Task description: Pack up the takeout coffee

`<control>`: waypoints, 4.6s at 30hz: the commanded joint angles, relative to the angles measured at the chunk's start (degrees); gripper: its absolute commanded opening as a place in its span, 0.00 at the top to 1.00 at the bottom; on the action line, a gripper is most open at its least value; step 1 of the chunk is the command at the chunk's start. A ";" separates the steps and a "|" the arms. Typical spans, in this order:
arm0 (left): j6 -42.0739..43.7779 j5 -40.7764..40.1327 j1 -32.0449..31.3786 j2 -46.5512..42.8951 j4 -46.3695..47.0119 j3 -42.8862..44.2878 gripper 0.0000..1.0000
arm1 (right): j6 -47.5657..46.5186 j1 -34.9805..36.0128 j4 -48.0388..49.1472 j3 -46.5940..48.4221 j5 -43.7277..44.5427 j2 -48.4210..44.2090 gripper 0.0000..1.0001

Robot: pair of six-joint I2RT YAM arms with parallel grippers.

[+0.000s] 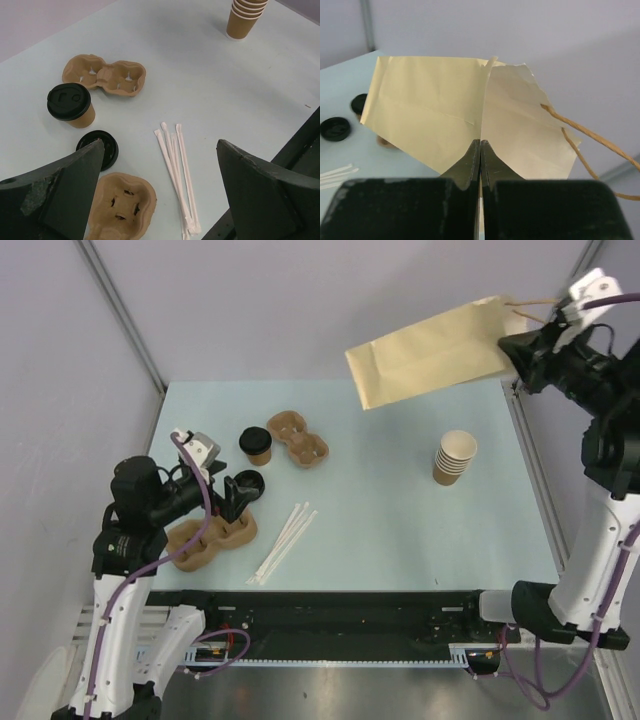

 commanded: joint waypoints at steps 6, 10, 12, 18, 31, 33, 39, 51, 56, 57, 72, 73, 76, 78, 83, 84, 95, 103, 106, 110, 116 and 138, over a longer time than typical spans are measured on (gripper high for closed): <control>-7.00 -1.81 0.46 3.65 3.10 0.51 0.00 | -14.98 35.75 -2.45 -10.12 19.56 0.85 1.00; -9.46 -1.81 0.46 5.32 3.19 1.03 0.01 | -24.56 48.15 -8.24 -17.75 30.03 1.64 1.00; -9.99 -1.81 0.46 5.67 3.36 1.21 0.01 | -28.52 51.96 -8.96 -20.93 35.82 0.86 1.00; -10.08 -2.78 0.55 5.67 3.71 -0.02 0.00 | -30.81 56.19 -12.65 -25.16 39.81 -0.11 1.00; -10.26 -4.36 0.64 6.64 4.15 0.51 0.01 | -36.18 63.65 -6.85 -33.31 51.59 -3.36 1.00; -10.26 -4.36 0.64 6.55 4.24 -0.02 0.00 | -36.09 65.76 -6.94 -36.83 52.55 -5.21 1.00; -10.26 -4.44 0.73 6.73 4.24 -0.37 0.00 | -32.41 69.90 -9.30 -43.97 50.71 -5.22 1.00; -8.85 0.11 0.73 5.76 3.62 0.24 0.00 | -27.22 74.12 -15.19 -34.95 48.17 -4.07 0.32; -10.25 7.50 0.64 6.90 6.34 3.14 0.00 | -22.56 72.63 -15.91 -24.04 45.62 -1.53 0.22; -10.52 8.38 0.55 7.34 6.78 3.84 0.00 | -21.51 71.32 -15.91 -21.84 44.92 -1.17 0.22; -16.06 1.45 -18.16 29.83 13.38 26.68 0.08 | 3.09 31.53 -11.68 -15.84 24.92 -2.23 0.27; -15.71 0.31 -20.87 31.06 12.95 29.57 0.08 | 4.24 28.45 -12.38 -15.85 22.26 -1.18 0.27; -14.31 -3.38 -24.23 36.25 11.54 35.46 0.08 | 7.14 16.32 -15.37 -15.85 9.87 0.84 0.29; -13.25 -4.61 -26.60 40.20 10.57 38.46 0.08 | 8.12 12.26 -16.87 -16.11 4.51 1.73 0.30; -9.40 -8.04 -32.39 47.84 7.68 46.81 0.09 | 11.01 7.52 -18.63 -18.13 -4.12 3.66 0.33; -9.29 -8.57 -33.02 48.82 7.32 47.78 0.09 | 11.28 6.63 -18.72 -18.65 -6.57 3.58 0.33; -7.53 -12.97 -36.80 57.00 0.81 55.17 0.31 | 13.48 5.57 -18.28 -27.00 -11.16 2.17 0.38; -6.22 -16.31 -36.72 52.27 0.02 50.44 0.77 | 13.31 5.48 -18.63 -29.03 -11.87 0.94 0.70; -6.30 -15.79 -36.37 48.31 0.11 46.48 0.92 | 13.31 5.04 -19.24 -28.42 -11.17 0.15 0.92; -6.57 -13.77 -35.14 42.51 1.51 40.16 1.00 | 12.26 4.51 -21.61 -27.36 -10.90 -0.73 1.00; -8.32 -7.00 -30.57 36.62 3.18 30.93 1.00 | 9.97 3.28 -24.52 -31.31 -12.22 -3.71 1.00; -18.69 -3.65 -23.62 31.51 11.44 8.34 1.00 | 4.78 0.82 -23.73 -43.96 -7.30 -4.77 1.00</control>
